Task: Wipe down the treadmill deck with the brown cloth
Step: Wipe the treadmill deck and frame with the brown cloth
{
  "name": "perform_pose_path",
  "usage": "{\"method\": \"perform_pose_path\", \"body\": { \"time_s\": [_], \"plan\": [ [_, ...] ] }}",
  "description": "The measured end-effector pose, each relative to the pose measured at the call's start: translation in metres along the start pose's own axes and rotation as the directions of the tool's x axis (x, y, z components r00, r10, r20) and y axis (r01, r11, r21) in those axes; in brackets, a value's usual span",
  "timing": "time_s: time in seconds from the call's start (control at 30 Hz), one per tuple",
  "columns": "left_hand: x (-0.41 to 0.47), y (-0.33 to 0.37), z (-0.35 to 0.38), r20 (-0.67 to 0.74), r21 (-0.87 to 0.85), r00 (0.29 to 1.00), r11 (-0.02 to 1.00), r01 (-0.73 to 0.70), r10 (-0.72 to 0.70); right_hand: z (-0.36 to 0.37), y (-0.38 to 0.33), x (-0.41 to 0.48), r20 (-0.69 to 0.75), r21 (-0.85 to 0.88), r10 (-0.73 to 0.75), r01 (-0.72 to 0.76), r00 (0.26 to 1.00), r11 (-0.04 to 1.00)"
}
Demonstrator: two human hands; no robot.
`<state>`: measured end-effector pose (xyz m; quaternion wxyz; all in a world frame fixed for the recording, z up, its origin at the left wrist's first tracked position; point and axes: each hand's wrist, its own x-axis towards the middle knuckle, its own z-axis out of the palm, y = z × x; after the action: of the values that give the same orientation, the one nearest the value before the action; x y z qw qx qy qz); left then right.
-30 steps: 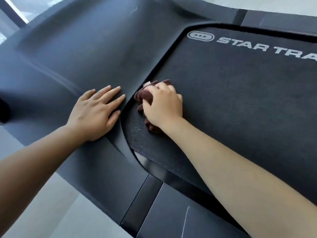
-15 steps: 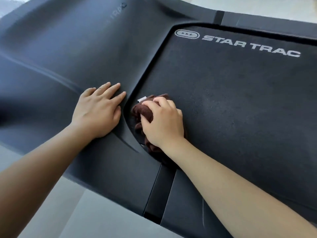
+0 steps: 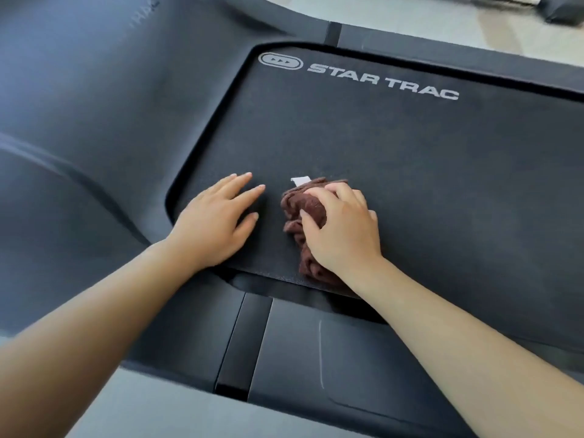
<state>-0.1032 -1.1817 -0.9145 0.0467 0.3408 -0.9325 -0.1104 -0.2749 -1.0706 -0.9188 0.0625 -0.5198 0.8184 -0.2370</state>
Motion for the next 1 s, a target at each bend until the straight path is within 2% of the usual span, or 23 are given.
{"method": "perform_pose_path", "body": {
  "time_s": [0.1,0.27,0.4,0.63,0.8,1.0],
  "plan": [
    [0.013,0.023,0.019,0.030,-0.025,1.000,1.000,-0.005,0.005,-0.010,0.029,0.016,-0.036,-0.022,0.074,-0.075,0.997,0.997],
    [0.017,0.030,0.031,-0.021,0.025,0.999,0.999,0.036,-0.036,-0.004,0.032,0.064,-0.081,0.013,0.093,-0.092,0.992,0.996],
    [0.017,0.030,0.030,-0.017,0.031,0.999,0.999,0.038,-0.038,-0.006,0.029,0.093,-0.023,-0.029,0.101,-0.102,0.995,0.994],
    [0.017,0.026,0.031,-0.037,-0.026,0.999,1.000,0.017,-0.018,-0.026,0.027,0.010,0.040,0.007,0.058,-0.058,0.998,0.998],
    [0.018,0.030,0.033,-0.055,-0.048,0.998,0.999,0.014,-0.016,-0.038,0.037,-0.057,-0.031,0.009,0.193,-0.192,0.981,0.981],
    [0.017,0.037,0.032,-0.050,-0.019,0.999,1.000,0.017,-0.018,-0.025,0.030,-0.036,-0.097,-0.022,0.312,-0.315,0.945,0.949]
  ]
}}
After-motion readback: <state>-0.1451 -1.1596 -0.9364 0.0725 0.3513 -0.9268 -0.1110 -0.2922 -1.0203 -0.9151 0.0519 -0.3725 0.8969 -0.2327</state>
